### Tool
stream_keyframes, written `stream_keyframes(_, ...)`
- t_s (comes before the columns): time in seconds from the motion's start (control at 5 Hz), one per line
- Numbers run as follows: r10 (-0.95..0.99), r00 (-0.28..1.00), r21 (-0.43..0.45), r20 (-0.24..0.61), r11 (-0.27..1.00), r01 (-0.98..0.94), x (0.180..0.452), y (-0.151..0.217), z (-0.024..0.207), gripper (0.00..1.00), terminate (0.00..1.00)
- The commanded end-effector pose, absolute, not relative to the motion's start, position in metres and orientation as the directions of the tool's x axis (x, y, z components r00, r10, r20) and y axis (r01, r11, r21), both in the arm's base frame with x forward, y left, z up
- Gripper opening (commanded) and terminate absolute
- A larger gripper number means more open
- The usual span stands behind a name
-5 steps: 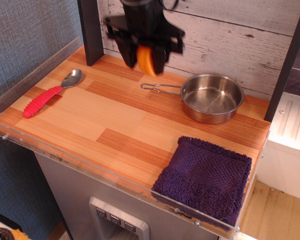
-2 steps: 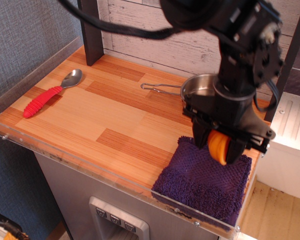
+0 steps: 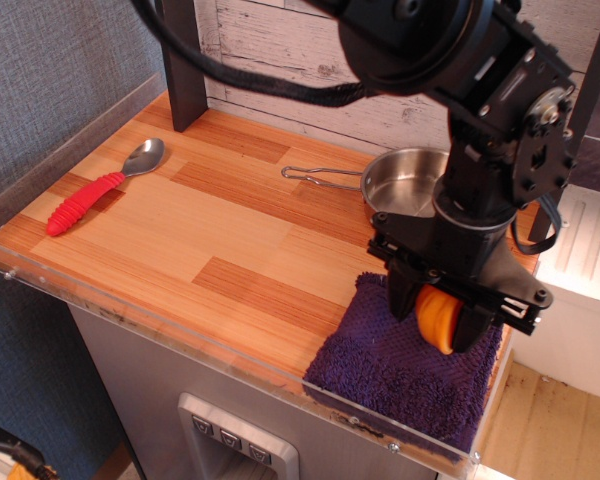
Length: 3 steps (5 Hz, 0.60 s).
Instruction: Place the orange piece on the purple cloth.
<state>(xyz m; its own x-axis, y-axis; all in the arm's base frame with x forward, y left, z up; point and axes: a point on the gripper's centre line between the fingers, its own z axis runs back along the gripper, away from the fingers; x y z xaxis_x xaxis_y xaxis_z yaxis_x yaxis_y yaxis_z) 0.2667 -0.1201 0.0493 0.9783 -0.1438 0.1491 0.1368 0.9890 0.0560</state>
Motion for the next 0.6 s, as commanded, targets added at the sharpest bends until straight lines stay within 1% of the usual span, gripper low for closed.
stream_keyframes(0.0,-0.137,0.978,0.076,0.157,0.989,0.126,0.2451,-0.0974,0.0620,0.00,0.00)
stream_keyframes(0.2,-0.143,0.981,0.080,0.129,0.988,0.134,0.2428,-0.0959,0.0611,1.00,0.00)
stream_keyframes(0.4,-0.145,0.978,0.052,0.149,0.989,0.139,0.2481,-0.0948,0.0708,1.00,0.00)
